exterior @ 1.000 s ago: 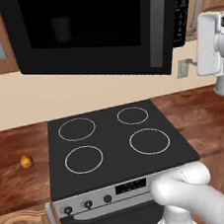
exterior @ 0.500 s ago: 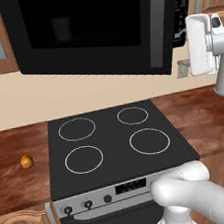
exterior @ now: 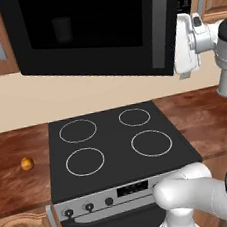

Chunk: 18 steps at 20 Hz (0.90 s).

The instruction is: Open the microwave door.

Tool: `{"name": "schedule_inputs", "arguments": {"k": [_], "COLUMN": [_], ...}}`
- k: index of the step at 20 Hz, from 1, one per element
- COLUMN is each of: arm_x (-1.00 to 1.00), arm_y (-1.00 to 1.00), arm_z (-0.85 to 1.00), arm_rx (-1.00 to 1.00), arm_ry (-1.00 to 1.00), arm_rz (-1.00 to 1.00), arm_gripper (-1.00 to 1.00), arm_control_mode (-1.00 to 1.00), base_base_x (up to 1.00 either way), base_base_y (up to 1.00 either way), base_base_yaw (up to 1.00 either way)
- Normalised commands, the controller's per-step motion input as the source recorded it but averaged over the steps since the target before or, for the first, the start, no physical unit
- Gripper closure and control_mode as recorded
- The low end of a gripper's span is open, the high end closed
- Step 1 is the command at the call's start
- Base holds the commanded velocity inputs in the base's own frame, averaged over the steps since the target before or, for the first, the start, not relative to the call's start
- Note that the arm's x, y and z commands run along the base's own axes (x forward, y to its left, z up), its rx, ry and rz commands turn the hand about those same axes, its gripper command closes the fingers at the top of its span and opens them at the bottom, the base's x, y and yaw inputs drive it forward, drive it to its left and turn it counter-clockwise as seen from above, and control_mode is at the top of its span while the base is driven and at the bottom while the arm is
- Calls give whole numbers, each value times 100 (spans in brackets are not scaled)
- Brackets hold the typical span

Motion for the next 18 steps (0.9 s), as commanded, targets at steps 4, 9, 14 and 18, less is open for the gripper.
{"name": "schedule_inputs", "arguments": {"k": [4, 9, 14, 18], "arm_x": [-63, -94, -86, -62], "arm_y": [84, 78, 88, 98], "arm_z": [1, 7, 9, 3], "arm_rx": [-16, -12, -3, 0], "arm_ry": [-39, -37, -31, -26], "arm_rz": [15, 23, 25, 23], "arm_gripper": [-100, -100, -100, -100], "arm_control_mode": [-100, -100, -100, -100], "base_base_x": [0, 0, 0, 0], "base_base_y": [0, 0, 0, 0], "base_base_yaw": [0, 0, 0, 0]}}
